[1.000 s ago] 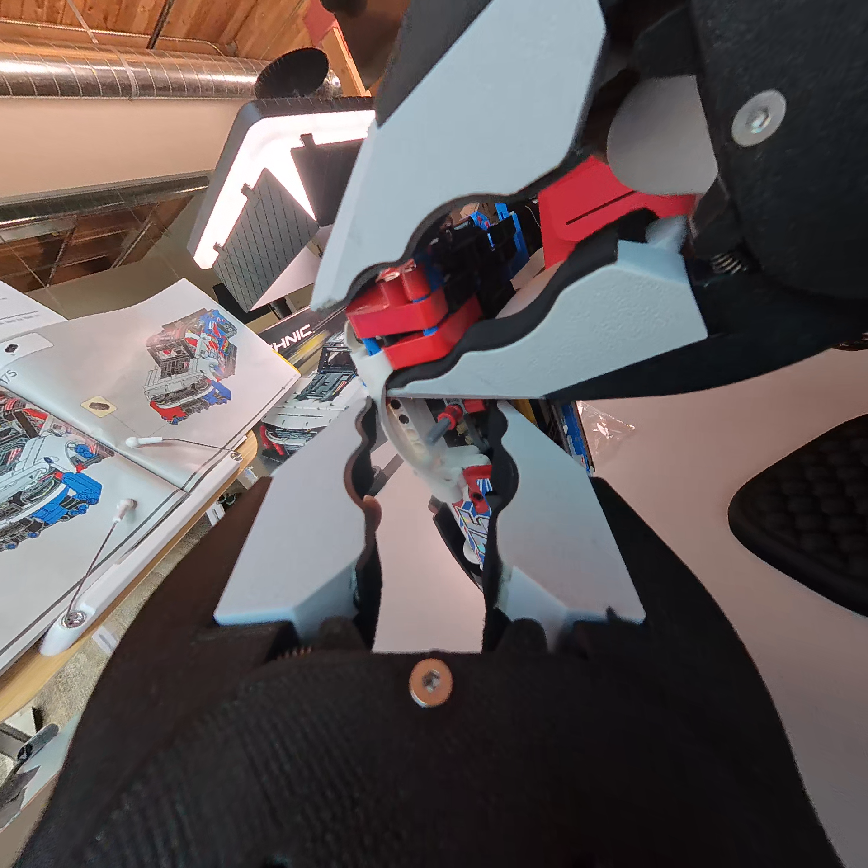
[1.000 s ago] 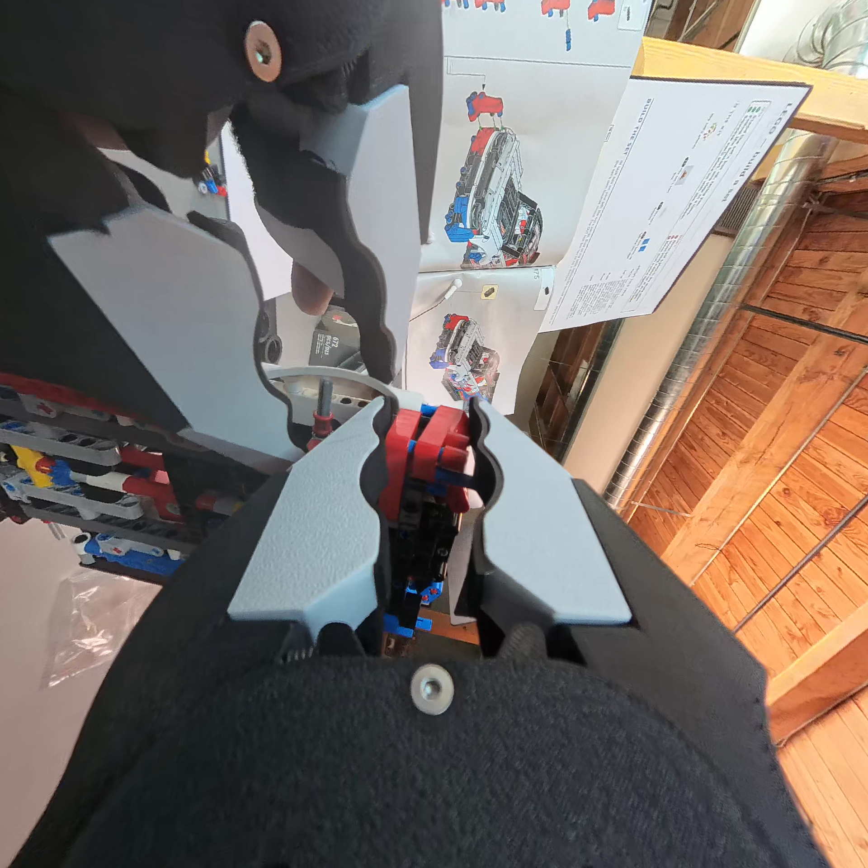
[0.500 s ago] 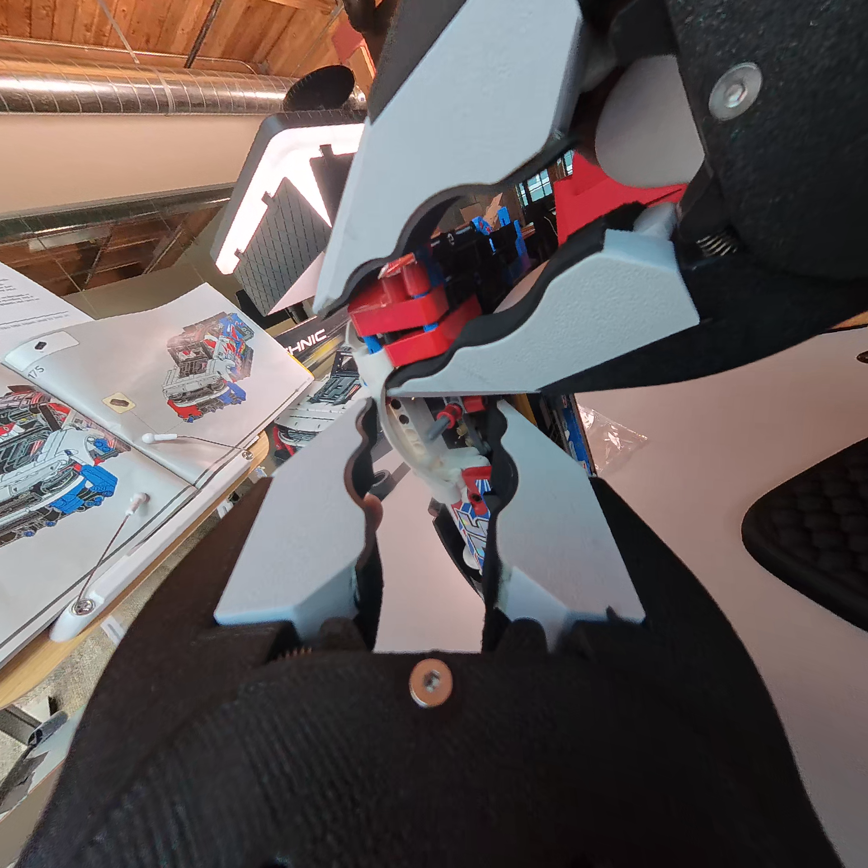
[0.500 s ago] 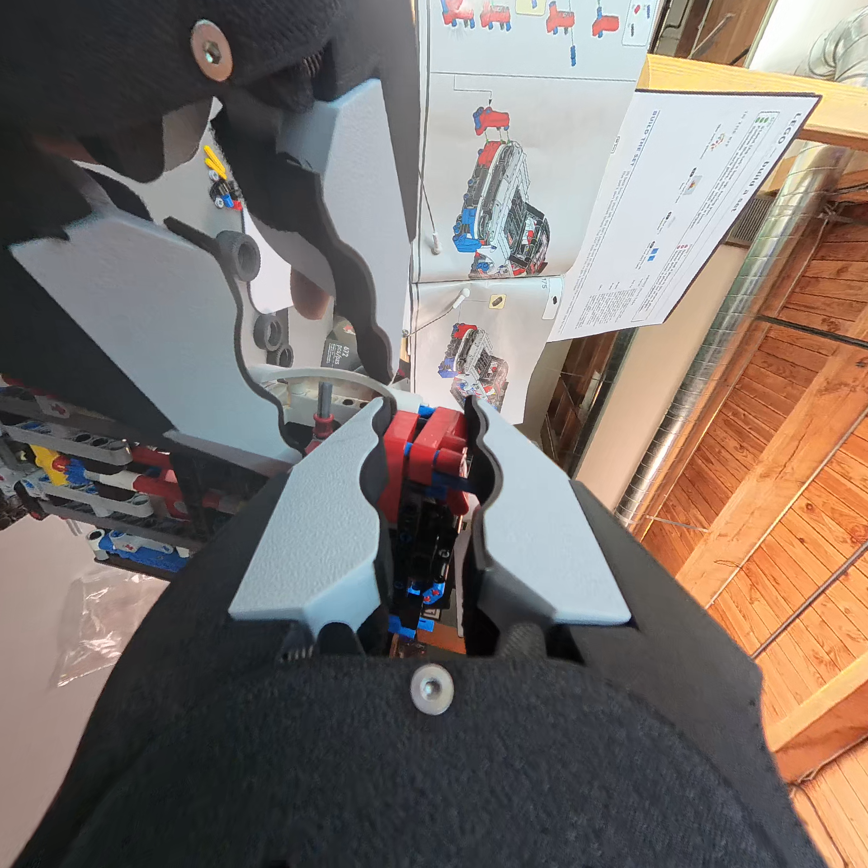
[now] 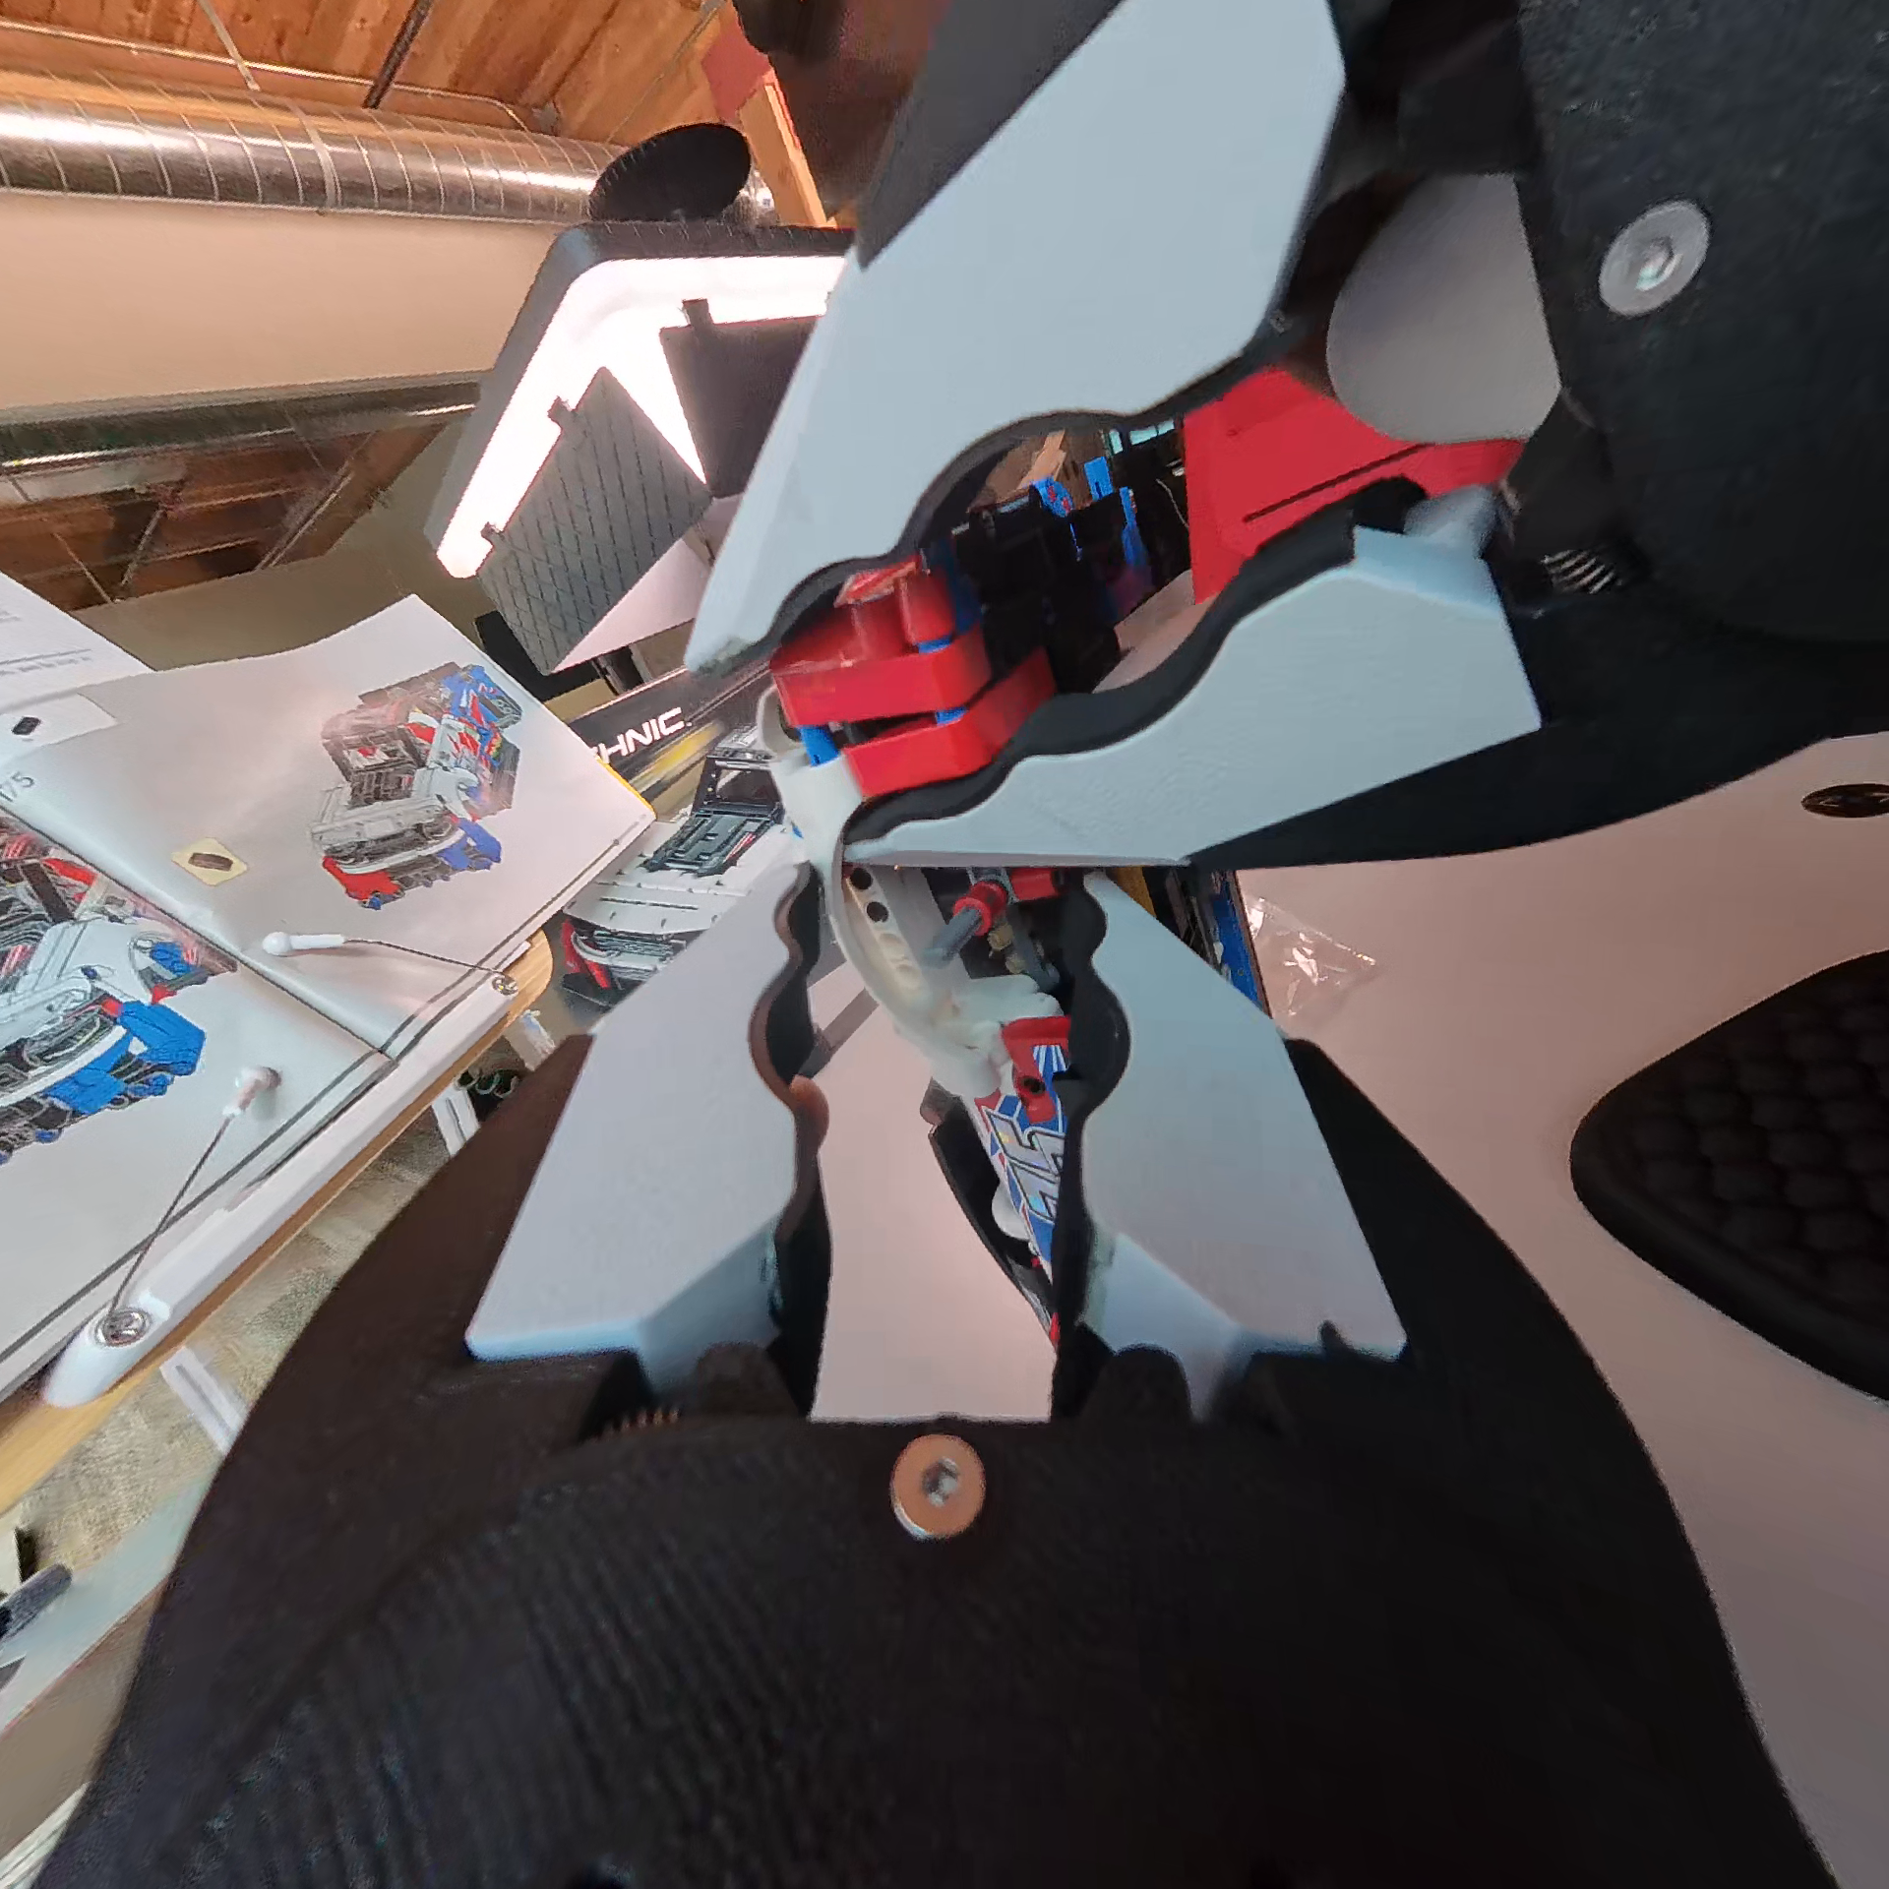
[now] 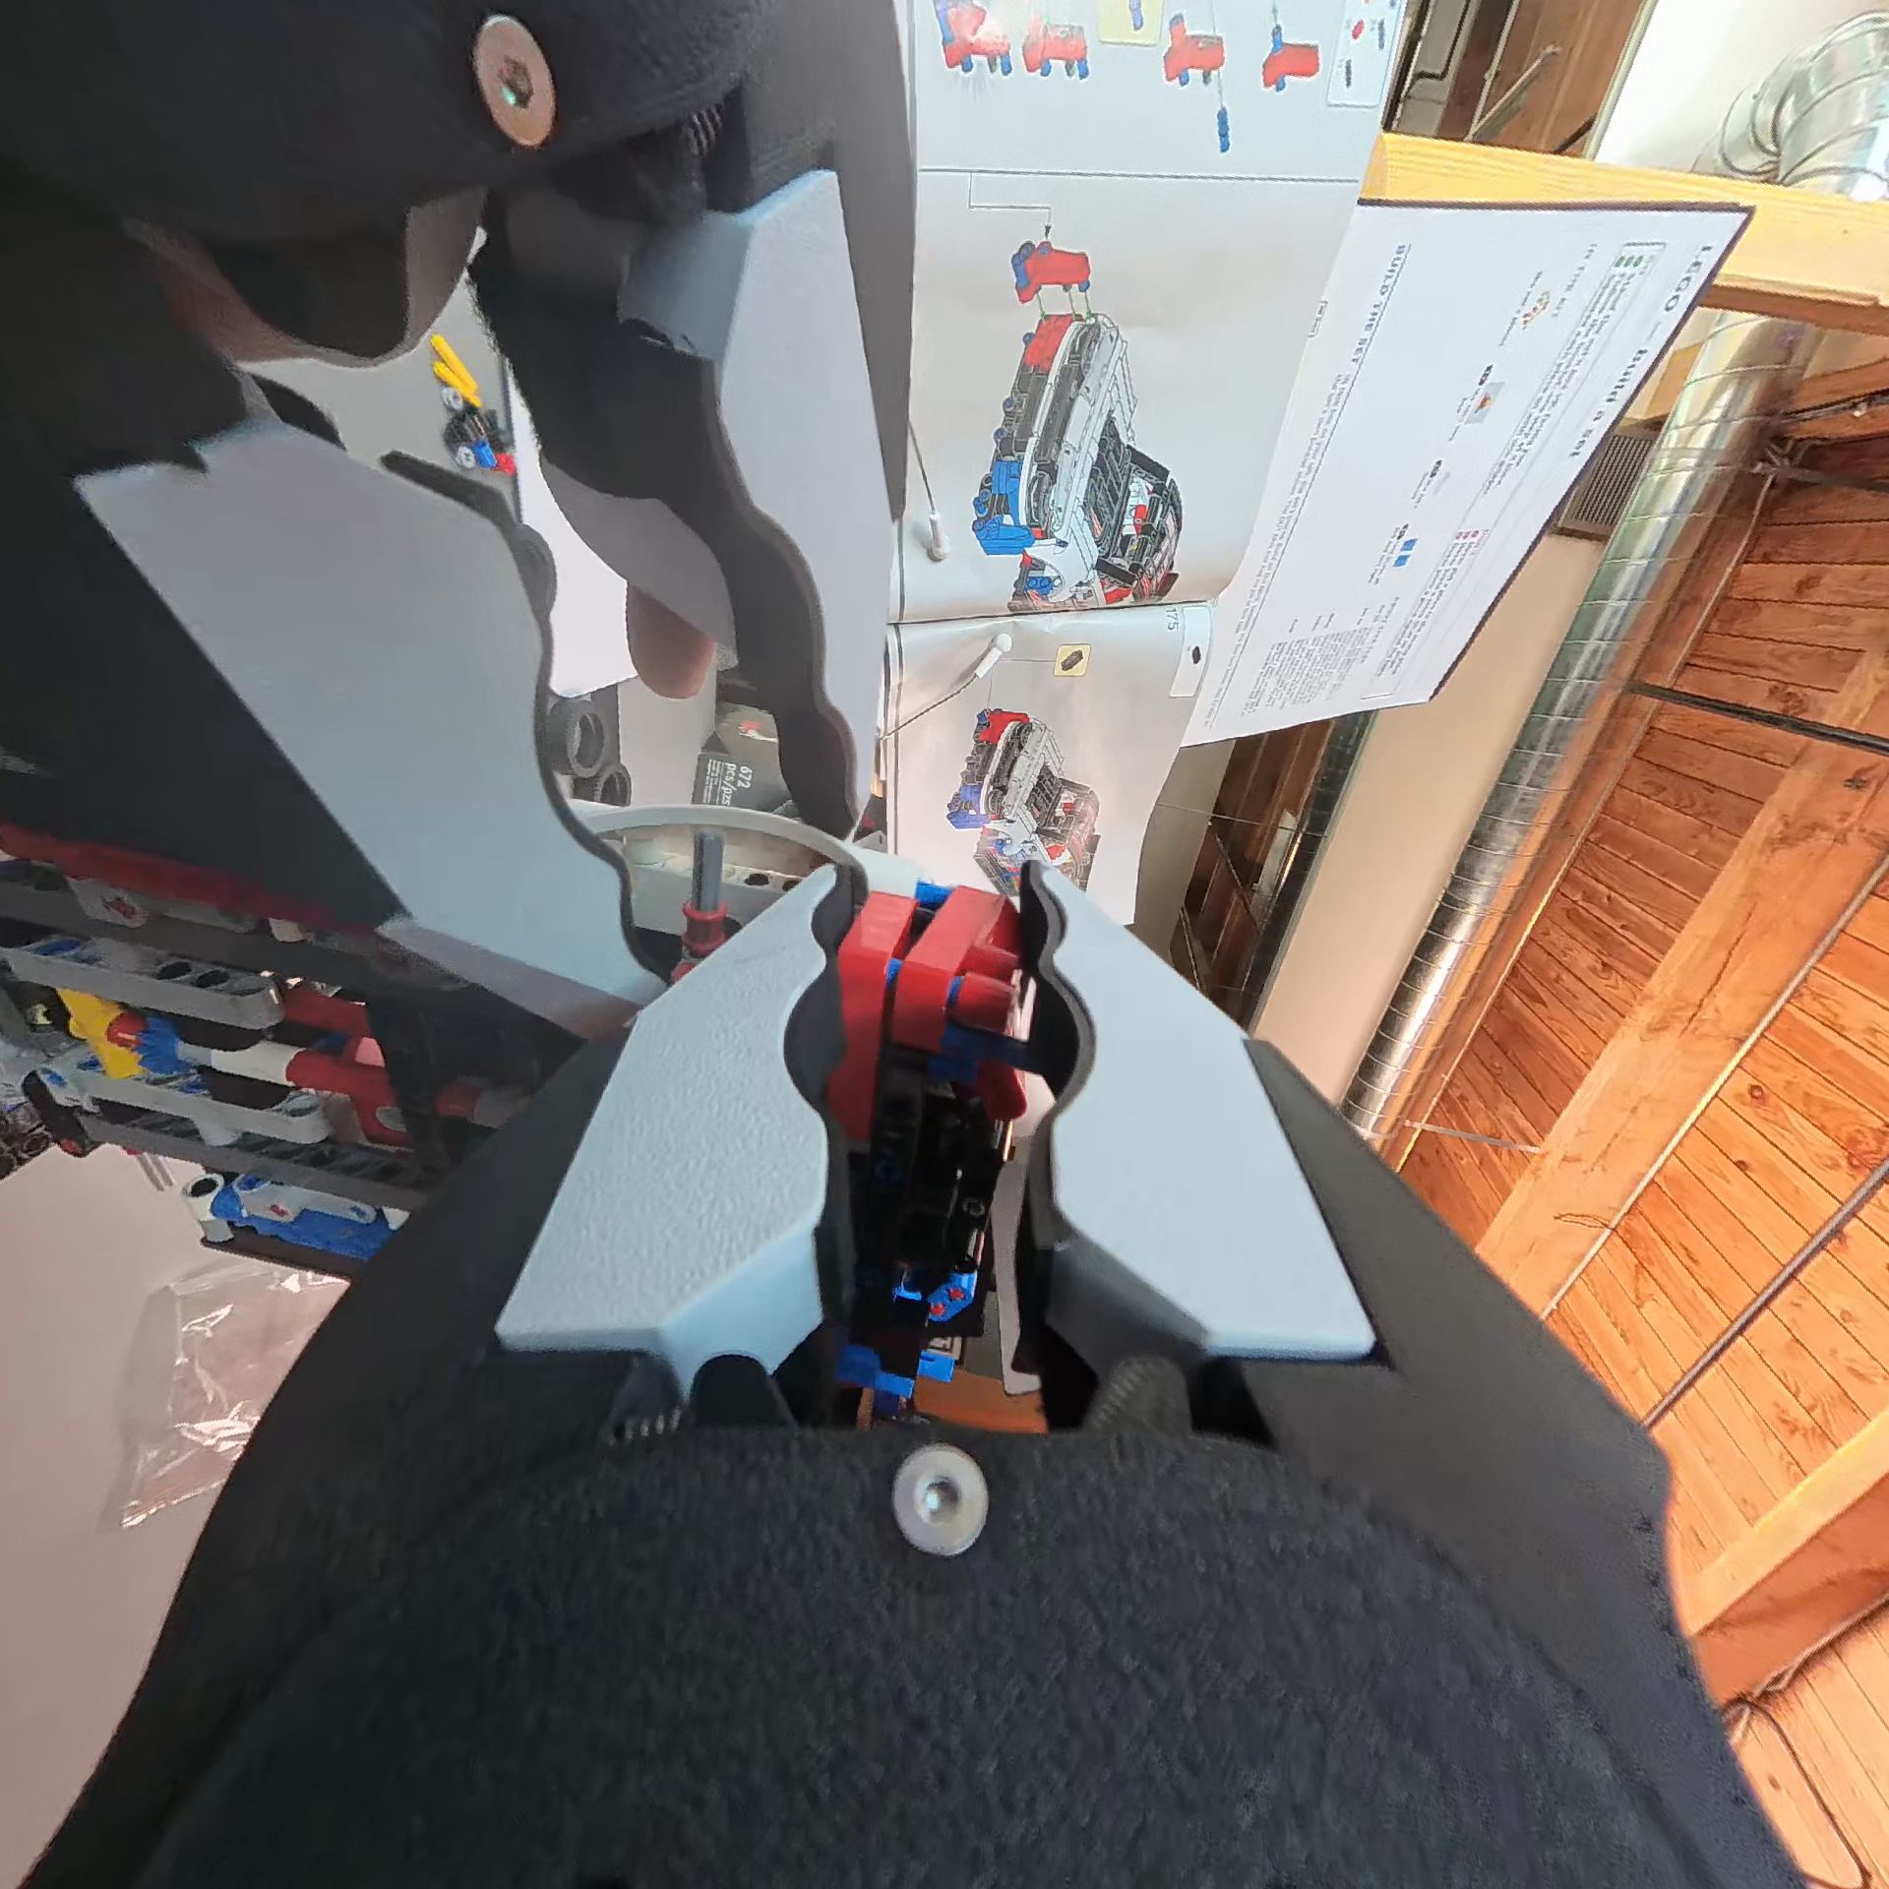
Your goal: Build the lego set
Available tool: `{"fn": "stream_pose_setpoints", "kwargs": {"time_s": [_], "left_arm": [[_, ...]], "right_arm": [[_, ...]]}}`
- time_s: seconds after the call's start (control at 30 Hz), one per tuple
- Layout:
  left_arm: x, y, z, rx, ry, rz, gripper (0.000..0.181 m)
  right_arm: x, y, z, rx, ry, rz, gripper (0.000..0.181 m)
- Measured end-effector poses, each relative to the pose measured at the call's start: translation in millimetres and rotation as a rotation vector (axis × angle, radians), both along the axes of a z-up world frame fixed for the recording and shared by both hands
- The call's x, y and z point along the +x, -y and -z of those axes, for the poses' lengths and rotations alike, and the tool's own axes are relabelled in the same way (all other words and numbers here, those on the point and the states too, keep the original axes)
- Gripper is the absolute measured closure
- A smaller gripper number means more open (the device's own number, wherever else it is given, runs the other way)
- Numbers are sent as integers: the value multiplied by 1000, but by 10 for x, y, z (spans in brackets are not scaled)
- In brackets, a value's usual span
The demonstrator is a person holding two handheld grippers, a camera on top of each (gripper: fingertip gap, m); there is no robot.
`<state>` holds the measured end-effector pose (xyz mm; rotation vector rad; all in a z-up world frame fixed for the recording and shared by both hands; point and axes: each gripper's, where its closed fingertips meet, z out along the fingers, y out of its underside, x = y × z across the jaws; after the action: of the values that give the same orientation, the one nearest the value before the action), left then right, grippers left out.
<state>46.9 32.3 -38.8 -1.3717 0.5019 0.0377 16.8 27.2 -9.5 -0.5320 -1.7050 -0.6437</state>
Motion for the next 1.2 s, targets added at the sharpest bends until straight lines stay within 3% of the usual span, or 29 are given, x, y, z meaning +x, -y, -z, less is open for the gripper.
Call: {"fn": "stream_pose_setpoints", "kwargs": {"time_s": [0.13, 0.3, 0.37, 0.47, 0.67, 0.87, 0.97, 1.07, 1.2], "left_arm": [[22, 6, -3, 8, 33, 31, 135], [47, -40, 158, -77, 102, 145, 112], [147, -32, 195, -94, 113, 184, 117], [129, -52, 196, -79, 84, 110, 127], [155, -39, 199, -44, 52, 53, 126], [146, -44, 201, -38, 41, 12, 128], [112, -30, 183, -27, 55, -2, 135], [145, 35, 148, -7, 83, 72, 131], [75, 96, 49, 41, 115, 154, 122]], "right_arm": [[33, 5, -12, 8, -56, 42, 145], [77, 4, 18, 2, -72, 121, 142], [62, -4, 22, 5, -67, 147, 142], [65, -7, 44, -9, -45, 178, 143], [98, 24, 56, -39, 6, 134, 149], [98, 40, 66, -71, 47, 11, 150], [85, 77, 71, -96, 87, -178, 150], [131, 93, 67, -117, 95, -418, 149], [233, 35, 33, -194, 66, -544, 148]]}}
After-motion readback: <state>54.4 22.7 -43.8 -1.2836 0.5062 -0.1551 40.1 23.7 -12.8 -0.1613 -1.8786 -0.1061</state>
